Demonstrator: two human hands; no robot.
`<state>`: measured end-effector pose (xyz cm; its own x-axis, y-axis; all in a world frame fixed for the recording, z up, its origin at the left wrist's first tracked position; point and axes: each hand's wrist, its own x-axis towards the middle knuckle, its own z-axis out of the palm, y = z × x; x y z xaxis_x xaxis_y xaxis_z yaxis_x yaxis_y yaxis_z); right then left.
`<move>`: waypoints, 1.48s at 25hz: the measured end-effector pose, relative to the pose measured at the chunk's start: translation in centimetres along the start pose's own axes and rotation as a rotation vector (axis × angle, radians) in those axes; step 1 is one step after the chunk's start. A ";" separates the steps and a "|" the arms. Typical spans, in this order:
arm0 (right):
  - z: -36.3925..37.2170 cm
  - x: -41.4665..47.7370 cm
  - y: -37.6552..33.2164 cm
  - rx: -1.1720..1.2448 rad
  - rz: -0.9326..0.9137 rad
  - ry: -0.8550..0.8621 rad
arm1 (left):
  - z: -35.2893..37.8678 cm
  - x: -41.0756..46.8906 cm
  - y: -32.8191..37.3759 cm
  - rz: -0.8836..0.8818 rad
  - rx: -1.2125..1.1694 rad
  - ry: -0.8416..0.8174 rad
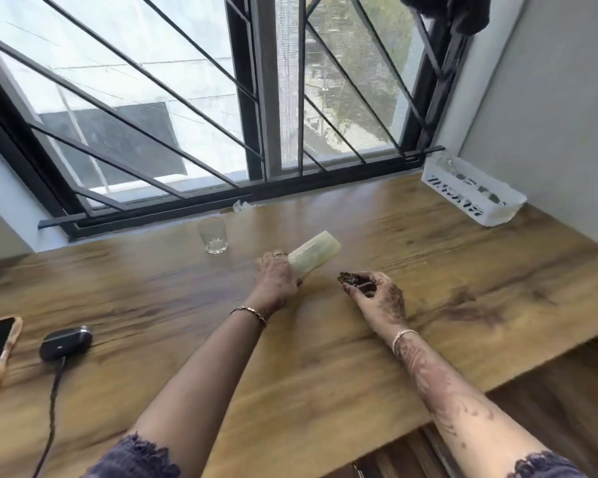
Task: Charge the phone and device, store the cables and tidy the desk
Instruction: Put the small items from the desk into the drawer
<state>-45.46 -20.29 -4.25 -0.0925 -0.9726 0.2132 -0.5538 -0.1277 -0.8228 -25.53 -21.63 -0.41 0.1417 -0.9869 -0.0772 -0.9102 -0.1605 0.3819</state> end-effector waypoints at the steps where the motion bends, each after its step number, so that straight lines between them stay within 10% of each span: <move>1: -2.2 -1.0 0.8 -0.008 -0.004 -0.007 | 0.4 -1.7 1.2 0.006 0.002 0.007; 15: -25.0 -14.3 12.6 -0.198 -0.043 -0.065 | 9.8 -24.5 18.4 0.159 -0.050 -0.068; 37: -24.8 -16.4 20.4 -0.413 0.335 -0.197 | 20.1 -22.0 21.3 -0.013 0.100 -0.238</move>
<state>-75.73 -2.18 -11.49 -0.1848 -0.9699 -0.1587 -0.8019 0.2422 -0.5462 -55.85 -3.00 -9.14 0.0686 -0.9514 -0.3001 -0.9446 -0.1588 0.2873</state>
